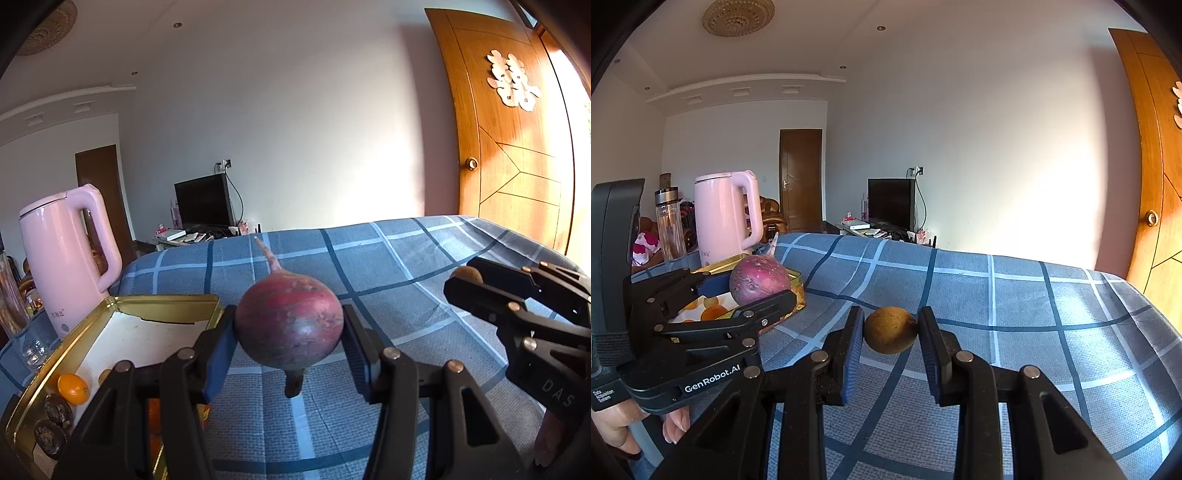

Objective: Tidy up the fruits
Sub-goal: 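Carry the reddish passion fruit and yellow fruit toward the tin tray with both grippers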

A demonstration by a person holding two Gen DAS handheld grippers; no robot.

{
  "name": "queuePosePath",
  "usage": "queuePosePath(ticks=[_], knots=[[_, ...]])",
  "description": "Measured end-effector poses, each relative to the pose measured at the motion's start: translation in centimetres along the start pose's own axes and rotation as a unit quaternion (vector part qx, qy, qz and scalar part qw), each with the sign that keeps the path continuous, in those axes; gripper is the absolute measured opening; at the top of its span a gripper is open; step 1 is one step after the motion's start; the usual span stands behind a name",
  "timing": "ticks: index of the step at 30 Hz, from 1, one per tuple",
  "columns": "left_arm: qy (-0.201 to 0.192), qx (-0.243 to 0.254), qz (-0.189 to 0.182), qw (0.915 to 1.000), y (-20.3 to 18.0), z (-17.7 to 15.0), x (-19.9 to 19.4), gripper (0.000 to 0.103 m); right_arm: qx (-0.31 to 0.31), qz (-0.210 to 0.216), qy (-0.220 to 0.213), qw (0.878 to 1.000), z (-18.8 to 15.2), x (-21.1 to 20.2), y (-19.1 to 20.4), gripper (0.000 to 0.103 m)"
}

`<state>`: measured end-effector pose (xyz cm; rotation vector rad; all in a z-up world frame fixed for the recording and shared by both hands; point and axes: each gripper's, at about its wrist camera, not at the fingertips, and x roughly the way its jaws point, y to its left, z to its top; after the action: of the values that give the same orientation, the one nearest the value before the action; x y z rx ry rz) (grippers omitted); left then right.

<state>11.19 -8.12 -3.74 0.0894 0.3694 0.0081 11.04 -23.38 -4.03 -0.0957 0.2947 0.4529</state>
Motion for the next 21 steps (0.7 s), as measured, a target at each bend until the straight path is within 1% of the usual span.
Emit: queuePosePath(ticks=[21], knots=[[0.000, -0.008, -0.011, 0.9999, 1.1, -0.6, -1.5, 0.056, -0.004, 0.008, -0.008, 1.000, -0.1, -0.8, 1.0, 0.032]])
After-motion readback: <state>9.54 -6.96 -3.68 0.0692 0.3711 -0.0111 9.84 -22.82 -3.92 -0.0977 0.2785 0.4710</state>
